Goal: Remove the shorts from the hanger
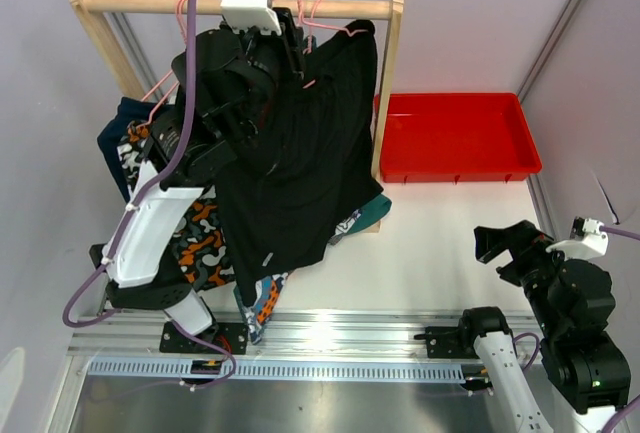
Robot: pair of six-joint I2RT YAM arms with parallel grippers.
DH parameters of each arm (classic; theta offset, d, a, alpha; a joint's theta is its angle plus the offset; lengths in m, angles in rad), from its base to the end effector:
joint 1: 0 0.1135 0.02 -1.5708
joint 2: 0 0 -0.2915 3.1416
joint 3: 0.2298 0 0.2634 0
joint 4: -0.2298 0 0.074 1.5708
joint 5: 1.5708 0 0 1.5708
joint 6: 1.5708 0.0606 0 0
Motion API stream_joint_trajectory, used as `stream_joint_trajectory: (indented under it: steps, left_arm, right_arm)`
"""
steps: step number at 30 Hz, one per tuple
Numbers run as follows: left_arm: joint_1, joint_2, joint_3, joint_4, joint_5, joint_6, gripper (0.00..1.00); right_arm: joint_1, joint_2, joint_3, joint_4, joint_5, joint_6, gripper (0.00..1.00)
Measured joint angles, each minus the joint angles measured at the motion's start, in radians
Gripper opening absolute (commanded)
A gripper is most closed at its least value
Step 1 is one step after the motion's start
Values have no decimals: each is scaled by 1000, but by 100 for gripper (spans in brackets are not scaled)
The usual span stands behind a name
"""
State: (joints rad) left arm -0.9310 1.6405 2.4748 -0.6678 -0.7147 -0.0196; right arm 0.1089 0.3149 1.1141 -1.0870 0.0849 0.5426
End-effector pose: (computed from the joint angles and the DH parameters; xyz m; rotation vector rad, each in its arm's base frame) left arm 0.2028 -0.2059 0.6544 0.0581 1.4500 -0.2774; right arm 0.0080 -0.0043 0.3913 0.4611 1.8165 0.3723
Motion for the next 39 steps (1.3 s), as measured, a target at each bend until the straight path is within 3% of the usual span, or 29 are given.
stream_joint_trajectory:
  steps: [5, 10, 12, 15, 21, 32, 36, 39]
  left_arm:
    - [-3, -64, -103, -37, 16, -15, 0]
    - [-10, -339, -465, -129, 90, -64, 0]
    - [-12, -451, -531, -188, 130, -95, 0]
    - [-12, -578, -522, -262, 201, -133, 0]
    - [-12, -671, -310, -346, 356, -183, 0]
    - [-12, -612, -271, -343, 569, -240, 0]
    - [-12, -569, -272, -335, 594, -247, 0]
    - [-12, -546, -272, -325, 595, -251, 0]
  right_arm:
    - [0, -3, -2, 18, -48, -19, 100]
    - [-4, -31, 2, 168, -348, -80, 99]
    - [-11, -27, 10, 256, -472, -87, 99]
    - [-33, 19, 44, 374, -647, -81, 99]
    - [-93, 193, 115, 594, -870, -46, 100]
    - [-96, 406, 202, 885, -999, 75, 99]
    - [-12, 573, 423, 724, -920, -113, 100]
    - [175, 679, 578, 566, -717, -291, 99]
